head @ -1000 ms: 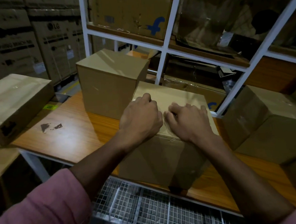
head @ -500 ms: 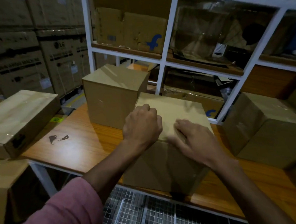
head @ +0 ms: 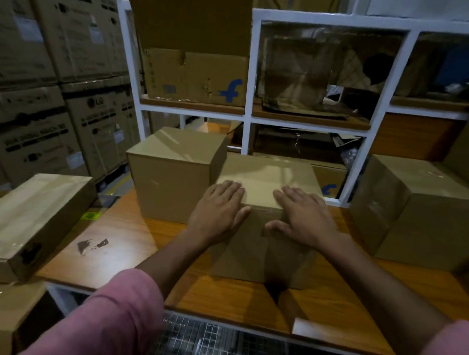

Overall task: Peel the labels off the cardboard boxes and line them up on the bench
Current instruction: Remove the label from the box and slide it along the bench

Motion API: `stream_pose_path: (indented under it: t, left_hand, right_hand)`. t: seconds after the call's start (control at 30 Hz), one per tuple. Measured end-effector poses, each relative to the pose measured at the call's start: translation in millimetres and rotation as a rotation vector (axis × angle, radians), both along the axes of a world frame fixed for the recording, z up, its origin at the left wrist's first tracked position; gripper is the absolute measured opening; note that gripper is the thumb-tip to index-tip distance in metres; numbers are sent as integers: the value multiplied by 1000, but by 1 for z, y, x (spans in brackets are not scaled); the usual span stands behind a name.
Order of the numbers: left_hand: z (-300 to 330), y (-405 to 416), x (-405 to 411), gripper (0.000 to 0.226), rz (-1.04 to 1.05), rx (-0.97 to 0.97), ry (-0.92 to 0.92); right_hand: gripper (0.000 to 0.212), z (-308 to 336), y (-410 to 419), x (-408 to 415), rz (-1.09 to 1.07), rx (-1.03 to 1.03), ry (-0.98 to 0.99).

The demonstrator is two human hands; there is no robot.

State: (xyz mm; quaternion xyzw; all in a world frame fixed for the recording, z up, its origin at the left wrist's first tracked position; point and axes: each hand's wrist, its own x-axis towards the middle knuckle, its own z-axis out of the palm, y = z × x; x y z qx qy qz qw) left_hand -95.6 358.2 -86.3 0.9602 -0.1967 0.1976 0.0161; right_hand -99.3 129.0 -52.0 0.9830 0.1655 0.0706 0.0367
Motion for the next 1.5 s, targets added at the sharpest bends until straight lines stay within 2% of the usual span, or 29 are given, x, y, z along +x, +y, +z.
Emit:
stream_pose_path:
  t: [0.23, 0.37, 0.5, 0.57, 0.67, 0.8, 1.17, 1.5]
  left_hand:
    - [-11, 54, 39, 89, 163, -13, 58]
    - [1, 74, 74, 107, 163, 37, 32]
    - [9, 90, 110, 125, 143, 7, 93]
    - [6, 95, 121, 117, 104, -59, 66]
    - [-4, 97, 131, 86, 54, -160, -83]
    - [-14, 97, 140, 69, 75, -179, -214]
    - [-18, 90, 152, 49, 110, -215, -295]
    - [-14, 90, 155, 48, 105, -142, -268]
  right_hand:
    - [90, -2, 10, 51, -19, -6, -1]
    - [92, -6, 17, 82, -36, -30, -23]
    - [92, -10, 24, 106, -52, -37, -40]
    - [92, -11, 27, 116, -53, -33, -43]
    - [93, -11, 29, 128, -51, -33, -33]
    - [96, -10, 30, 141, -65, -49, -27]
    - [93, -13, 32, 166, -81, -70, -63]
    - [89, -14, 33, 170, -69, -114, -91]
